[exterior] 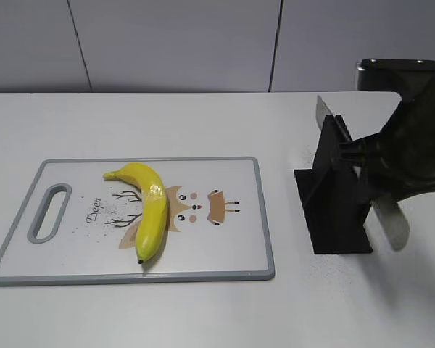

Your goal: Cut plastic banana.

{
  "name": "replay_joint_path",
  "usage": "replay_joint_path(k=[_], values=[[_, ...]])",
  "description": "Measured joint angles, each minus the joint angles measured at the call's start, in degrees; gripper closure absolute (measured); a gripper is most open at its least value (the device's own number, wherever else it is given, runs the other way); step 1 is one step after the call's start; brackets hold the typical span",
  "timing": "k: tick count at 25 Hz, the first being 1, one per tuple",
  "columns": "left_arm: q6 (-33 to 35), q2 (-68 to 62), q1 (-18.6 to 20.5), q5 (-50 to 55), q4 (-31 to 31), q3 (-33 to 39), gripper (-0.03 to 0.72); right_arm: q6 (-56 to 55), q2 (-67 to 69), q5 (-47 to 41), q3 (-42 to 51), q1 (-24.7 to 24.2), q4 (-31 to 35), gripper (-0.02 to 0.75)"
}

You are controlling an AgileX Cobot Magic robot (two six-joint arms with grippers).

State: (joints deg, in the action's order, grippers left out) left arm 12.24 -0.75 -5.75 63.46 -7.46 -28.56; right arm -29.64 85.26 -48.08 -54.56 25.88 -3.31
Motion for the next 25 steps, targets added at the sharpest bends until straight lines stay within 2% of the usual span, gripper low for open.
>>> replay_joint_path(k=[3,5,6,13,19,25], values=[[0.0,0.0,0.0,0.0,0.0,0.0,0.122,2.74,0.0,-0.08,0.0,0.0,1.38,0.178],[0.0,0.0,0.0,0.0,0.0,0.0,0.126,5.63,-0.13,-0.37,0.0,0.0,2.47,0.104],[0.0,0.0,0.0,0.0,0.0,0.0,0.128,6.94,-0.45,-0.85,0.0,0.0,3.31,0.092],[0.0,0.0,0.0,-0.05,0.0,0.0,0.137,19.19,-11.89,-5.26,2.12,0.0,3.84,0.09],[0.0,0.0,0.0,-0.05,0.0,0.0,0.147,26.44,-31.22,-5.8,11.7,0.0,3.84,0.104],[0.0,0.0,0.0,-0.05,0.0,0.0,0.147,28.22,-53.6,-6.48,22.62,0.0,2.96,0.139]])
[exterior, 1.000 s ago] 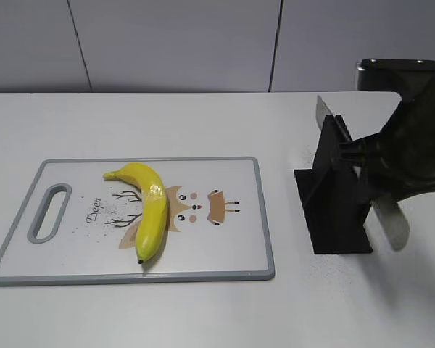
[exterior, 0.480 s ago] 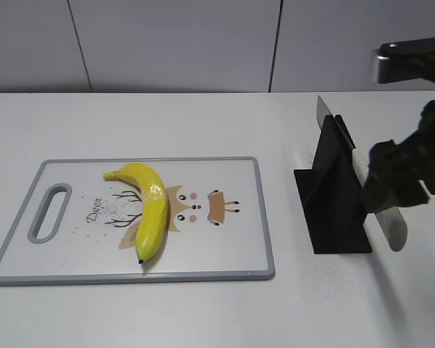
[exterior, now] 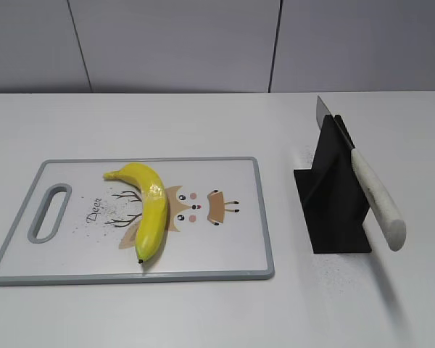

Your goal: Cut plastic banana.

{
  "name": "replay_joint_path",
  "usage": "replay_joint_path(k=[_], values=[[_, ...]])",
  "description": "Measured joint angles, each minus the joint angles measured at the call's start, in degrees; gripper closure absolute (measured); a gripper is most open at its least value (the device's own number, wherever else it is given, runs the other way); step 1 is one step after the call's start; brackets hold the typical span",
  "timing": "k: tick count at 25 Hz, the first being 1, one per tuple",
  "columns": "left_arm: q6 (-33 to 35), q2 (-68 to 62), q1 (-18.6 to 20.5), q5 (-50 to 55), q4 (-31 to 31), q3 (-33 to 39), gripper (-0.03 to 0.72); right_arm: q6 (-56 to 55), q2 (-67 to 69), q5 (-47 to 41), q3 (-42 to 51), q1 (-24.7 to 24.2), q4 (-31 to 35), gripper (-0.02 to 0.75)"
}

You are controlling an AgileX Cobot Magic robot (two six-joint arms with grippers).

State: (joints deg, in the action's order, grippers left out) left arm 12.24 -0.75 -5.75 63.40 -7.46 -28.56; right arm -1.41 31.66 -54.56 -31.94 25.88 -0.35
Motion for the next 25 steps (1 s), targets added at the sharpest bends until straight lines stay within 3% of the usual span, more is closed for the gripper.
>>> replay_joint_path(k=[10,18,20,25], values=[[0.0,0.0,0.0,0.0,0.0,0.0,0.159,0.31,-25.63,-4.65,2.96,0.0,-0.96,0.16],[0.0,0.0,0.0,0.0,-0.05,0.0,0.162,0.36,-31.99,-4.97,2.96,-0.49,-1.02,0.16],[0.0,0.0,0.0,0.0,0.01,0.0,0.162,0.36,-31.99,-4.97,2.96,-2.88,-0.97,0.16],[0.0,0.0,0.0,0.0,-0.05,0.0,0.166,0.36,-31.99,-4.97,2.96,-15.85,-0.97,0.16]])
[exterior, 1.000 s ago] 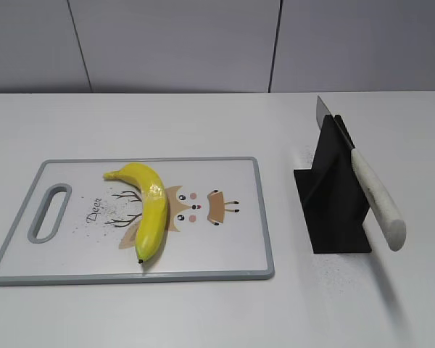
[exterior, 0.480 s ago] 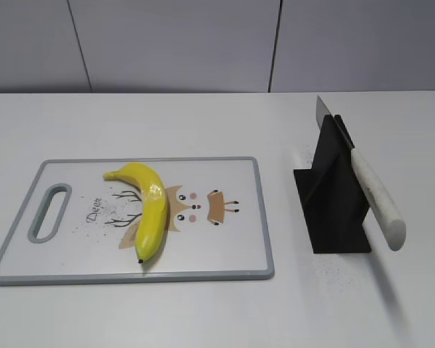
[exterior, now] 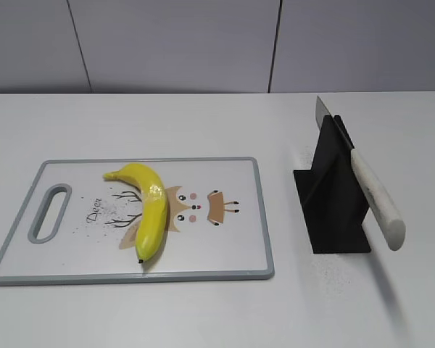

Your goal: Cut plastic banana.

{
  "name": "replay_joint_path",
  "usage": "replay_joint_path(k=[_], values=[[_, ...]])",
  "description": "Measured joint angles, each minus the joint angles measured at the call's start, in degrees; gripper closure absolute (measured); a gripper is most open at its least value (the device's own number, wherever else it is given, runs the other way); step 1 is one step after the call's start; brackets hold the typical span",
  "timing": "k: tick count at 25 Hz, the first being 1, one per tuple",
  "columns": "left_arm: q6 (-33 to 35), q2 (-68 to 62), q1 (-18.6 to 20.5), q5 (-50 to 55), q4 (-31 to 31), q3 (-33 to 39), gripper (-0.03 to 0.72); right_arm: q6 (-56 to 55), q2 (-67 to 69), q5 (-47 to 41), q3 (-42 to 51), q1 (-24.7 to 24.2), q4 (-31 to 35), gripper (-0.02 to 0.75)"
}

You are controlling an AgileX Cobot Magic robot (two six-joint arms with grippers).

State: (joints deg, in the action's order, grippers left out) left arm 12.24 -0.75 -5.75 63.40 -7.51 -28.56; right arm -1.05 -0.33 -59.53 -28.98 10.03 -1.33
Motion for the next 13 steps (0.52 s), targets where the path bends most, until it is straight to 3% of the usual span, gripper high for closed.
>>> replay_joint_path(k=[4,13], values=[[0.0,0.0,0.0,0.0,0.0,0.0,0.17,0.07,0.0,0.0,0.0,-5.45,0.0,0.16],[0.0,0.0,0.0,0.0,0.0,0.0,0.17,0.07,0.0,0.0,0.0,-5.95,0.0,0.162]])
